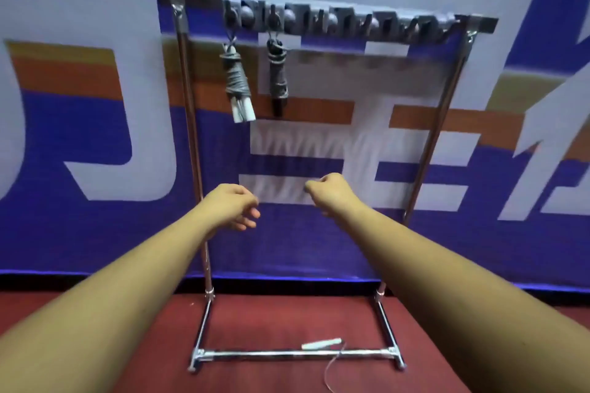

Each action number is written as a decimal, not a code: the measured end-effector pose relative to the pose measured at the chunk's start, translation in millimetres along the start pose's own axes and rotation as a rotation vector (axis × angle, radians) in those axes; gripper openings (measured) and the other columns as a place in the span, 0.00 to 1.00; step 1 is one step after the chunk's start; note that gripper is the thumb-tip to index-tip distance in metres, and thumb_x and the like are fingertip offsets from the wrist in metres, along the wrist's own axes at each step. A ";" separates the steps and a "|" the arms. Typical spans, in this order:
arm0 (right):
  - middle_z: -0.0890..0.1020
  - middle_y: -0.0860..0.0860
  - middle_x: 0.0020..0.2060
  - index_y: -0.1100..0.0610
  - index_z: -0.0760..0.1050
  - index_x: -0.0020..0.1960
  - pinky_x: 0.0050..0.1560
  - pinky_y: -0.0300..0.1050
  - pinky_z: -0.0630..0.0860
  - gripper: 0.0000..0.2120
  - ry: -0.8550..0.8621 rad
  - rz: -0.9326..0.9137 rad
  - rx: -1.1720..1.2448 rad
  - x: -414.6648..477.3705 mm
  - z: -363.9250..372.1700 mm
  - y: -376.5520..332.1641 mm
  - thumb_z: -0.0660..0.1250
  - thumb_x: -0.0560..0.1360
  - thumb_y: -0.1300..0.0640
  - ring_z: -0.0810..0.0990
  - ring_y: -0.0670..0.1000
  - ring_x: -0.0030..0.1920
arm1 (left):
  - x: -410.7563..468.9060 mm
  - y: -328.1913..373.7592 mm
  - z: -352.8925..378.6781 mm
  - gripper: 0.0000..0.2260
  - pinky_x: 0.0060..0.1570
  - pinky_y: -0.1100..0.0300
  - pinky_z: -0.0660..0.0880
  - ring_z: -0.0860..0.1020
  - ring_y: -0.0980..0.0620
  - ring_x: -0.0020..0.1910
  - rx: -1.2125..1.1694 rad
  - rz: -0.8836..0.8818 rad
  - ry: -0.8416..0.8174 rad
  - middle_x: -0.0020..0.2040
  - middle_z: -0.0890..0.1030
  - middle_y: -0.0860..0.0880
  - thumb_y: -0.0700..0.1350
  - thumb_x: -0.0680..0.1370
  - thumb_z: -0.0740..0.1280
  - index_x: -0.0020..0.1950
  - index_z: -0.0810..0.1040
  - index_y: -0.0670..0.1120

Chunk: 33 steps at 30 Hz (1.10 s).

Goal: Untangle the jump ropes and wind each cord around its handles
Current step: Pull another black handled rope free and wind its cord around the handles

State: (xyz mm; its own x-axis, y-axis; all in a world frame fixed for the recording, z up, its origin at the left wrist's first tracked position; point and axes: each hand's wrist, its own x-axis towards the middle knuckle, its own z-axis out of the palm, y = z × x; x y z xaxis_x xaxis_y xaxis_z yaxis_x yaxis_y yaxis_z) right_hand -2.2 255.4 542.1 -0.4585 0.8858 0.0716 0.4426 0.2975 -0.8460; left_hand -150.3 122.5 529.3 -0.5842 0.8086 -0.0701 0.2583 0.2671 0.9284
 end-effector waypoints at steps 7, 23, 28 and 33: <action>0.71 0.57 0.28 0.56 0.67 0.30 0.33 0.44 0.67 0.14 -0.165 0.254 -0.058 -93.1 65.5 166.9 0.64 0.73 0.58 0.69 0.54 0.29 | -63.8 -140.4 79.9 0.10 0.29 0.64 0.72 0.79 0.55 0.25 0.157 -0.250 -0.180 0.34 0.80 0.45 0.38 0.80 0.61 0.39 0.74 0.44; 0.79 0.59 0.40 0.56 0.74 0.37 0.47 0.48 0.75 0.08 -0.709 0.242 -0.423 -260.3 208.1 387.1 0.65 0.74 0.58 0.80 0.57 0.45 | -168.0 -421.8 177.1 0.06 0.40 0.59 0.74 0.79 0.47 0.40 0.529 -0.537 -0.480 0.39 0.81 0.43 0.40 0.77 0.66 0.43 0.80 0.40; 0.80 0.57 0.56 0.54 0.75 0.61 0.56 0.47 0.76 0.22 -0.860 0.289 -0.424 -288.5 239.9 435.4 0.68 0.69 0.50 0.80 0.57 0.55 | -195.5 -457.4 198.8 0.16 0.55 0.59 0.72 0.79 0.46 0.58 0.707 -0.480 -0.653 0.59 0.81 0.46 0.49 0.76 0.70 0.61 0.78 0.44; 0.77 0.58 0.61 0.53 0.68 0.68 0.60 0.50 0.74 0.26 -0.889 0.235 -0.505 -310.1 245.7 447.3 0.67 0.71 0.58 0.77 0.61 0.60 | -222.9 -497.6 215.6 0.29 0.64 0.60 0.68 0.74 0.44 0.65 0.857 -0.369 -0.874 0.67 0.76 0.43 0.47 0.73 0.73 0.73 0.70 0.51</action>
State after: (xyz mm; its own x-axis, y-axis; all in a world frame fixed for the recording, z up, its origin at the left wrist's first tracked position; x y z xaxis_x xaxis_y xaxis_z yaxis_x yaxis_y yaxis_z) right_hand 148.5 26.3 11.8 -0.6302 0.4202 -0.6529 0.7698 0.4474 -0.4552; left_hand 17.3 -77.7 4.3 -0.1128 0.6017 -0.7907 0.7914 0.5356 0.2946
